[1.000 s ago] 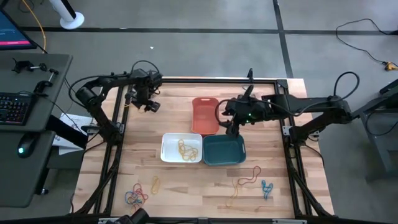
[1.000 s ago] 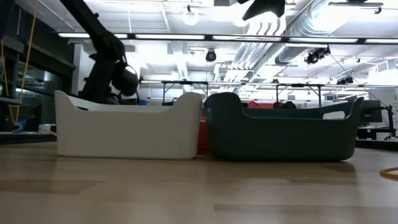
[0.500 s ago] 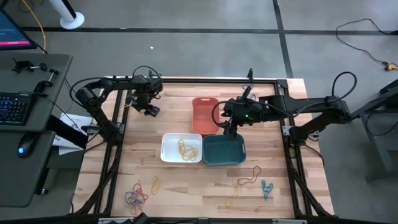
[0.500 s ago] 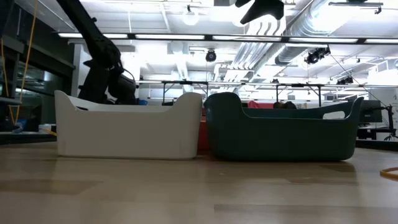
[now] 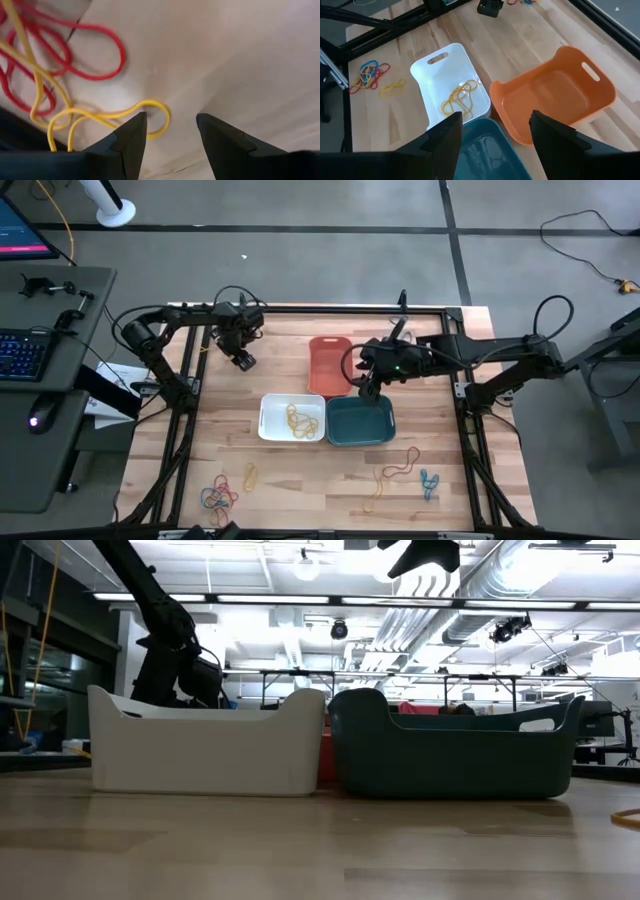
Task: Sort rubber bands into baskets
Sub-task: Put the yellow rubber band into the white bin
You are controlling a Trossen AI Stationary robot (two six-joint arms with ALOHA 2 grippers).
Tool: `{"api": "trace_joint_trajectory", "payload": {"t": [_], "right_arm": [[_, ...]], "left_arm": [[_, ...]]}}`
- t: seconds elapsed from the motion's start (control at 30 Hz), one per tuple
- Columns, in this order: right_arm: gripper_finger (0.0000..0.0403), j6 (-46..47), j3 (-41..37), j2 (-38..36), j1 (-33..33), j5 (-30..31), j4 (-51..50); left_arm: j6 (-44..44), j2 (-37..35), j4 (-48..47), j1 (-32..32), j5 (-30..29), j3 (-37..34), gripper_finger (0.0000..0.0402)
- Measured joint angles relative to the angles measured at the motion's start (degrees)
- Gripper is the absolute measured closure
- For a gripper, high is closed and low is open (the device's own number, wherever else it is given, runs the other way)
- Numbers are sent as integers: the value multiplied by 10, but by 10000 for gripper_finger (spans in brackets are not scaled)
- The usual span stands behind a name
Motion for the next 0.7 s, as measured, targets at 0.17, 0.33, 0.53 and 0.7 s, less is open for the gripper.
{"api": "trace_joint_trajectory", "payload": {"t": [0.17,0.33,0.53,0.7], "right_arm": [[183,4,0,0,17,0,0],[183,5,0,0,34,0,0],[183,28,0,0,50,21,0],[183,28,0,0,60,45,-1]], "left_arm": [[-1,0,7,8,31,0,257],[-37,0,7,5,46,0,377],[-74,-5,-1,-26,35,0,400],[-95,-80,-2,-57,61,1,401]]}}
